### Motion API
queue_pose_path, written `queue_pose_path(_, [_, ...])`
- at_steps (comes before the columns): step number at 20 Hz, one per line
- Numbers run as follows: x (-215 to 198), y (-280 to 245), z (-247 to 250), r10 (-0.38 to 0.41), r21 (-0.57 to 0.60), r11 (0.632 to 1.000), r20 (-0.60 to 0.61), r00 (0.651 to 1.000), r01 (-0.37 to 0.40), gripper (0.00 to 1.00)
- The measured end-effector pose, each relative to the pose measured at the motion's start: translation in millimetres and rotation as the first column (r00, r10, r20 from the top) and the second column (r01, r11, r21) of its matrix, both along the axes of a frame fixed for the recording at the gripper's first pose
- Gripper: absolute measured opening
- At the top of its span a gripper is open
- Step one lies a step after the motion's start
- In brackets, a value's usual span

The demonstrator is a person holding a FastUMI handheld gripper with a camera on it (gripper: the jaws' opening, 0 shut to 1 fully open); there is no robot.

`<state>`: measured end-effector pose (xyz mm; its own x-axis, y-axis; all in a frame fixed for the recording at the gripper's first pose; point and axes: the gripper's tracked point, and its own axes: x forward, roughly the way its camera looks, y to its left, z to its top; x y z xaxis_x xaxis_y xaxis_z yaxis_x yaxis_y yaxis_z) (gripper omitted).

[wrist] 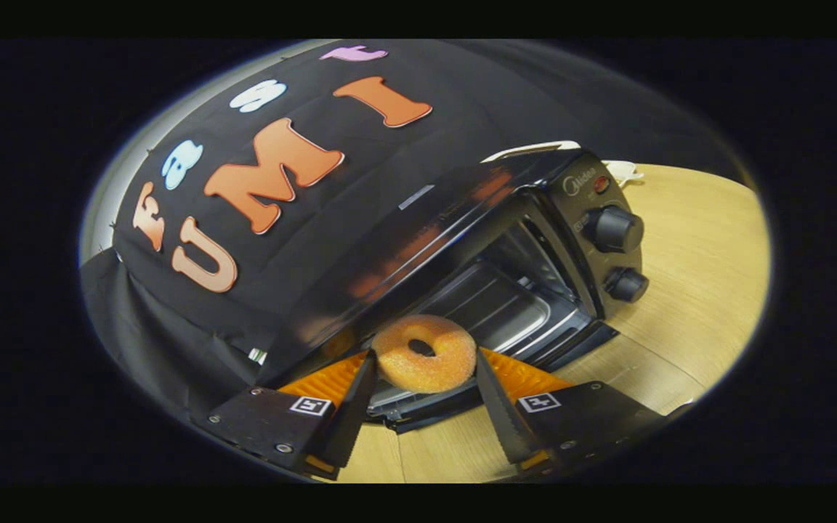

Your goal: Open the toaster oven, put the food inside, and close the toaster oven door.

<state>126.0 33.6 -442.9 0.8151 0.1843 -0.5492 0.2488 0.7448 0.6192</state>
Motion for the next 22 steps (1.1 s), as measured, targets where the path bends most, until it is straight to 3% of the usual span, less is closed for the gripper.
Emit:
queue_pose_path(7, [-17, -3, 3, 0.038, -0.115, 0.993, 0.023, 0.999, -0.035, 0.97])
queue_pose_path(12, [-50, -10, 16, 0.09, -0.22, 0.972, 0.028, 0.996, -0.082, 0.98])
queue_pose_path(16, [-82, -27, 23, 0.106, -0.352, 0.931, 0.005, 0.994, -0.097, 0.98])
queue_pose_path(22, [-137, -27, 21, 0.185, -0.462, 0.867, -0.055, 0.981, -0.189, 0.99])
